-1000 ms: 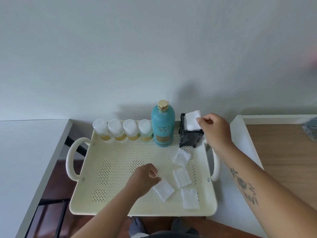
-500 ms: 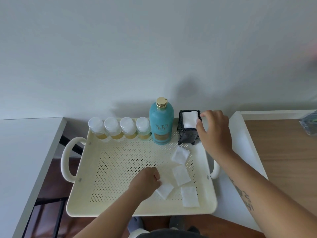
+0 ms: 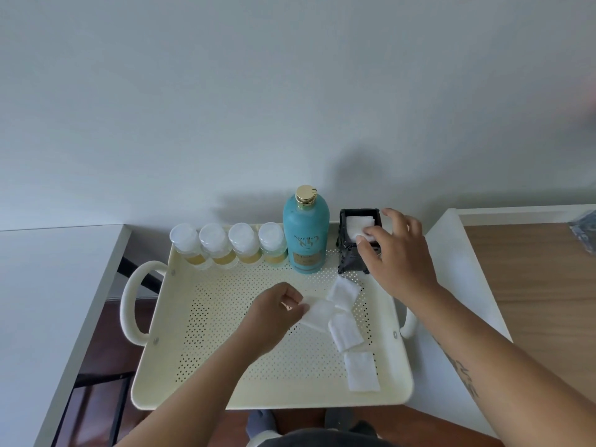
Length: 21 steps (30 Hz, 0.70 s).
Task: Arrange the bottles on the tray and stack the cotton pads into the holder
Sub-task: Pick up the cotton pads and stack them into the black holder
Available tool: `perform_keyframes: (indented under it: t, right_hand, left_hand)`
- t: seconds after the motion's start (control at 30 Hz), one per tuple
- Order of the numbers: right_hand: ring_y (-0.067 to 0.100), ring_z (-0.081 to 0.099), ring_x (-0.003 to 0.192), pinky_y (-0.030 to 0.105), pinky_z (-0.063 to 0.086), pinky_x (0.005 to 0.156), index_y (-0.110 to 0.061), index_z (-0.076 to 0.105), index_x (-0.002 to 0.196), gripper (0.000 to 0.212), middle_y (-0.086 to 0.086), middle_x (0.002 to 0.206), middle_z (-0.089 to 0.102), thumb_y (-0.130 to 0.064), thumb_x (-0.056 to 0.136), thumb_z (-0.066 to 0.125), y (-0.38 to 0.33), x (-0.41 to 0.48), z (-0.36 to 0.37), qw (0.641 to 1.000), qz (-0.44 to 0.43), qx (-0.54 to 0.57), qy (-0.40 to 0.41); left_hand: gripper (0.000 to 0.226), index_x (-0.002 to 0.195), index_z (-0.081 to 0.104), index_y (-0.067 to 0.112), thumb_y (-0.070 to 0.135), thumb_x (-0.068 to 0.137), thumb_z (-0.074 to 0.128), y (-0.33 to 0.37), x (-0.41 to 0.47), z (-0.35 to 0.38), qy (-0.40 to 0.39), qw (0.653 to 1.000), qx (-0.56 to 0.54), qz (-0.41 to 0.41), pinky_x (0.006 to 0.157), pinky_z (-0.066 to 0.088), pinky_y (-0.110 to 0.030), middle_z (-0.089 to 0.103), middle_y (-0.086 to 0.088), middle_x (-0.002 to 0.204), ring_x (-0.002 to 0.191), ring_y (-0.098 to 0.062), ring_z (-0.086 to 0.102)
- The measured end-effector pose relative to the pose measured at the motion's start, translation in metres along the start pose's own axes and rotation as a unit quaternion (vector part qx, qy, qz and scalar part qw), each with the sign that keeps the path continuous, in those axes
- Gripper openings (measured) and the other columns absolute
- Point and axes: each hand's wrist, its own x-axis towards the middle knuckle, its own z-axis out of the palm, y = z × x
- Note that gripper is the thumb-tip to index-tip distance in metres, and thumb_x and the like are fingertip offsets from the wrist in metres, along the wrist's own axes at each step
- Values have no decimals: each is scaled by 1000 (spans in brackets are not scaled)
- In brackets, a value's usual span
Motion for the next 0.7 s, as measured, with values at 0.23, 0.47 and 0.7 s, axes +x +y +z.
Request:
perform_keyframes:
  t: [0.23, 0.47, 0.7]
  right_hand:
    - [39, 39, 119, 46, 49, 83, -18, 73, 98, 28, 14, 138, 48, -35, 92, 52, 1, 1, 3, 1000, 1, -4, -20]
    - [32, 43, 112, 43, 44, 82, -18, 68, 101, 17, 7, 120, 58, -18, 91, 54, -4, -4, -7, 996, -22, 55, 61]
    - [10, 50, 90, 36, 34, 79, -29, 68, 93, 39, -17, 88, 67, -62, 86, 48, -24, -14, -33, 984, -25, 175, -26]
  left_hand:
    - [7, 88, 67, 28, 31, 85, 72, 43, 9, -13, -1, 994, -100, 47, 69, 53, -26, 71, 3, 88, 72, -13, 61]
    - [3, 88, 68, 32, 32, 86, 70, 72, 21, -23, 3, 991, -91, 101, 65, 50, -13, 69, 7, 85, 66, 2, 57]
    - [8, 96, 70, 29, 27, 90, 66, 92, 26, -19, -16, 989, -58, 138, 62, 49, -10, 69, 13, 85, 64, 4, 56]
